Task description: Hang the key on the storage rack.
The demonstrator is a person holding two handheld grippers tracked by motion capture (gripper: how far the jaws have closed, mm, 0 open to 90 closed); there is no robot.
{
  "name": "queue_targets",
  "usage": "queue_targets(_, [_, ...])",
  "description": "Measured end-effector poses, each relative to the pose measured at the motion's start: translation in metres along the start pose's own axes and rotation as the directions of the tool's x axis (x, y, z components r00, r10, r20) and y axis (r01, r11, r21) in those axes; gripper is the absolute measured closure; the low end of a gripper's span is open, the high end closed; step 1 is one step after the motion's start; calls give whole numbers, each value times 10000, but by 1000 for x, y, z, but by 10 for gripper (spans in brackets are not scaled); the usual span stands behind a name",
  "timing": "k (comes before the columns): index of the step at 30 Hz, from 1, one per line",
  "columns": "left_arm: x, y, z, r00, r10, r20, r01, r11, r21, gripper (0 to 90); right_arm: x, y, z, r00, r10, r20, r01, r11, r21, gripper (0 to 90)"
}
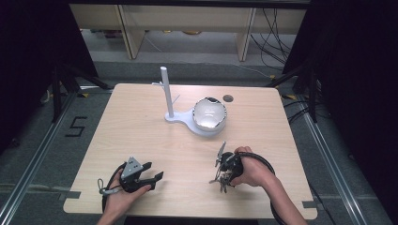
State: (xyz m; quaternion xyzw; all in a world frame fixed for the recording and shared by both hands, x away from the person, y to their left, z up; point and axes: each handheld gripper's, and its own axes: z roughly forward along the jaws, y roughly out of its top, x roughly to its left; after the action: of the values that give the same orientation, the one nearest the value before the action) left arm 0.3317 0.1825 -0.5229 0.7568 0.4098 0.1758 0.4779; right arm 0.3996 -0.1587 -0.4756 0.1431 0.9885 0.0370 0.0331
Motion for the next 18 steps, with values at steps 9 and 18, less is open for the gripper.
queue_targets(9, [0, 0, 0, 10000, 47, -4, -47, 10000, 75, 352, -5, 8, 1, 9947, -856, -561, 870, 9959, 233, 490])
queue_targets(18, [0, 0, 0, 10000, 61, 61, -61, 10000, 53, 351, -2, 7, 0, 9890, -1402, -480, 1425, 9886, 477, 644])
